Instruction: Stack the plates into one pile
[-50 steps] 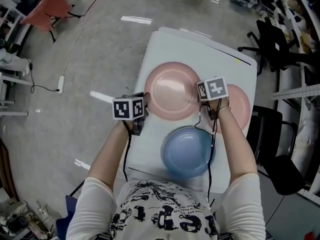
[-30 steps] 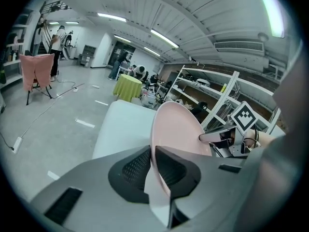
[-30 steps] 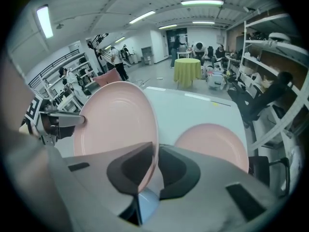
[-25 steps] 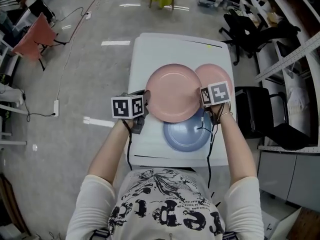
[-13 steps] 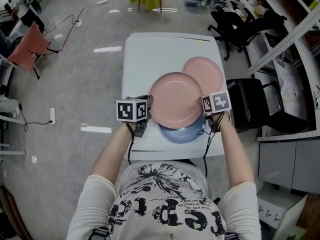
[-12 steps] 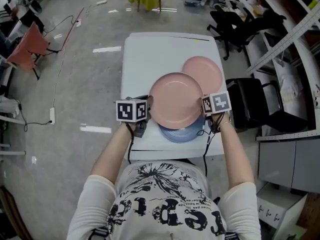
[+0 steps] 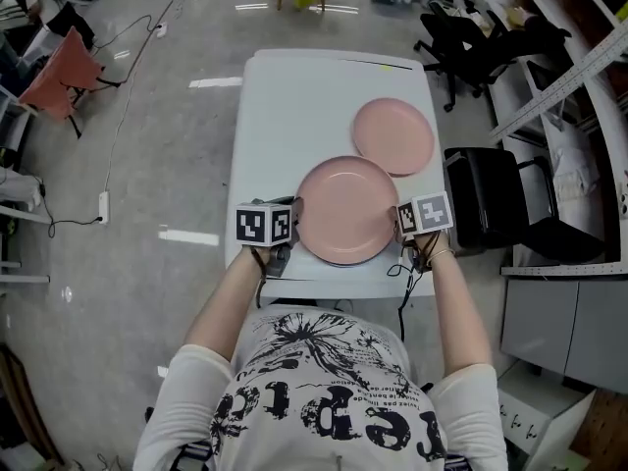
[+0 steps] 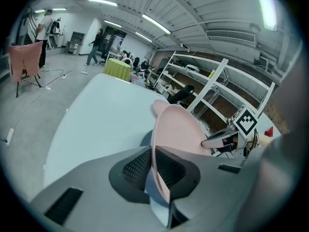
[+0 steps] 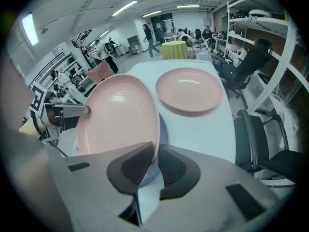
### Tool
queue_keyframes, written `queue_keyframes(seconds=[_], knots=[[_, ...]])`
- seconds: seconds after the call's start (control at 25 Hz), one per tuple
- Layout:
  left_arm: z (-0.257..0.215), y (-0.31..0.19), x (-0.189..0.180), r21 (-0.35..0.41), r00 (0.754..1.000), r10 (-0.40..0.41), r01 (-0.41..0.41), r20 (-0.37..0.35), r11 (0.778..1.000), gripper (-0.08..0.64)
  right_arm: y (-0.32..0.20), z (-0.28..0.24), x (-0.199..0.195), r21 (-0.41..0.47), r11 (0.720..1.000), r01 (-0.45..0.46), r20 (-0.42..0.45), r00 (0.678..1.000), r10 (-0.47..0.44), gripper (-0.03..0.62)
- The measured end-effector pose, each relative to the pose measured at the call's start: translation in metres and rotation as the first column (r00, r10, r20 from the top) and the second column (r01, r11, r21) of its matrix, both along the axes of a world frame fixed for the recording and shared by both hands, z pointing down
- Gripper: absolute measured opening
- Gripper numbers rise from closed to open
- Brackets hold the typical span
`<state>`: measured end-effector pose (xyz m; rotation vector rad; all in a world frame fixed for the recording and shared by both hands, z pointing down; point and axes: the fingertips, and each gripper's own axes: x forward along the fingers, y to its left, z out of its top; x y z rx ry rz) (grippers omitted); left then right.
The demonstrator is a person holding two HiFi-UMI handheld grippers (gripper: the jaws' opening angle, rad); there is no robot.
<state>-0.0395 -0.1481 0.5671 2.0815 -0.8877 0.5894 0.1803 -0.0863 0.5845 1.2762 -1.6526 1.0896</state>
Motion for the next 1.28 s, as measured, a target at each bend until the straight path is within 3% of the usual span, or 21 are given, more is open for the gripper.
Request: queue_keyframes(seconds=[0.2,0.72,1.08,1.28], knots=[[0.021,0.012,0.003,-0.050,1.000,-0.018,0.019,0.014,0.999,0.023,0.009,0.017,0.004,-0.054,0.998,0.029,0.002,1.000,-0.029,0.044],[0.050,0.012,0.001,-0.106,0.998,-0.031,0.036,0.050,0.994,0.016,0.004,0.032,0.002,-0.067,0.996,0.053,0.000,0.999,-0.053,0.046],[0.055,0.010,0.008,-0.067,0.989,0.011,-0.001,0.144,0.998,0.026,0.003,0.039,0.011,-0.071,0.995,0.076,-0.065,0.995,-0.081,0.055],[0.055,0.009,0.009,-0.010,0.970,0.008,-0.006,0.244,1.000,0.034,0.000,0.039,0.015,-0.057,0.994,0.091,-0.133,0.986,-0.097,0.063]])
